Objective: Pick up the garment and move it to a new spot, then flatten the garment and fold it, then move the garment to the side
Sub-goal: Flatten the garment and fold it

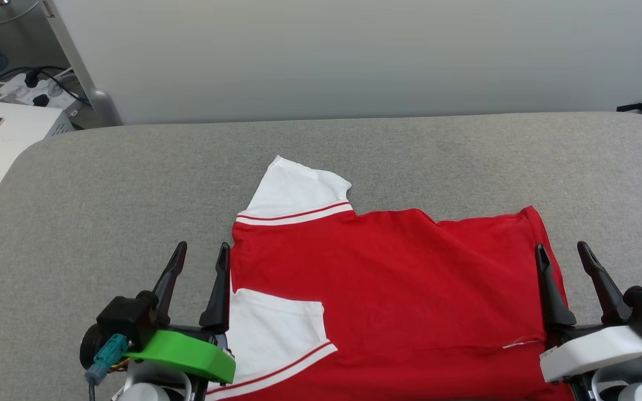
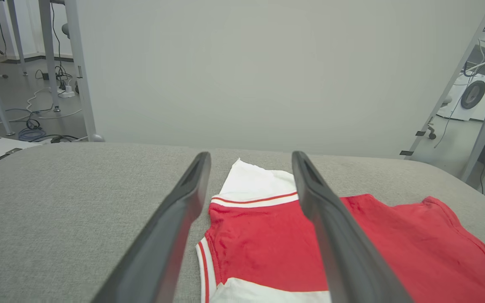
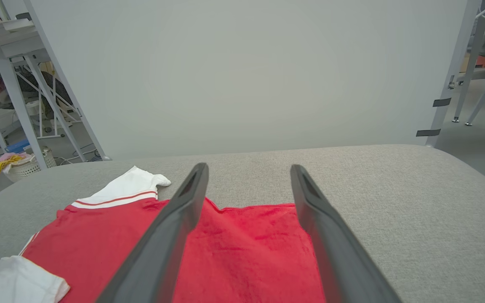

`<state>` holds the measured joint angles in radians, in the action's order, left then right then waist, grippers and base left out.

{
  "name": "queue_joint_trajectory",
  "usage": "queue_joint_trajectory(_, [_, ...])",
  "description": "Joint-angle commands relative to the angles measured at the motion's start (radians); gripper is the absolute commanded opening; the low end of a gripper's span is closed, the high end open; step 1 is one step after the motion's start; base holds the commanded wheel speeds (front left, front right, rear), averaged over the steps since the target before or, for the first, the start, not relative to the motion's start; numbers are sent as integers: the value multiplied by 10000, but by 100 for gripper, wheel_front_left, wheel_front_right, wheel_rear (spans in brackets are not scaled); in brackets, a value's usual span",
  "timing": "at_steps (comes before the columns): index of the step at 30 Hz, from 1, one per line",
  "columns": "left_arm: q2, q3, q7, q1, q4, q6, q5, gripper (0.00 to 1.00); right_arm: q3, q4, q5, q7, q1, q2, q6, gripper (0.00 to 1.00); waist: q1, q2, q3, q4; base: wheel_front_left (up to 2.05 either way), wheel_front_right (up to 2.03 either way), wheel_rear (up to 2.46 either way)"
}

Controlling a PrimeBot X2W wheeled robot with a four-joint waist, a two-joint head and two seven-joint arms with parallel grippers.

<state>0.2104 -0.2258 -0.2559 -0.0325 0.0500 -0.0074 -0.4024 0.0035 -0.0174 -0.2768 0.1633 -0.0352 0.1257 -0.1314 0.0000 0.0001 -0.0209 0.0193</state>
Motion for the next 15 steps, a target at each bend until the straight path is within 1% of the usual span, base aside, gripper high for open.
queue_joint_trajectory(1, [-161, 120, -58, 135, 73, -155, 166, 100, 12, 37, 32, 72, 78, -34, 7, 100, 0, -1, 2, -8, 0, 0, 0])
queue_joint_trajectory(7, [-580, 499, -58, 153, 266, -551, 591, 100, 48, 33, 14, 57, 124, -19, 7, 100, 0, -1, -38, -40, 0, 0, 0])
queue_joint_trajectory(15, [-823, 801, -58, 142, 550, -892, 865, 100, 104, 58, -8, 37, 156, 17, 7, 100, 0, -1, -147, -26, 0, 0, 0])
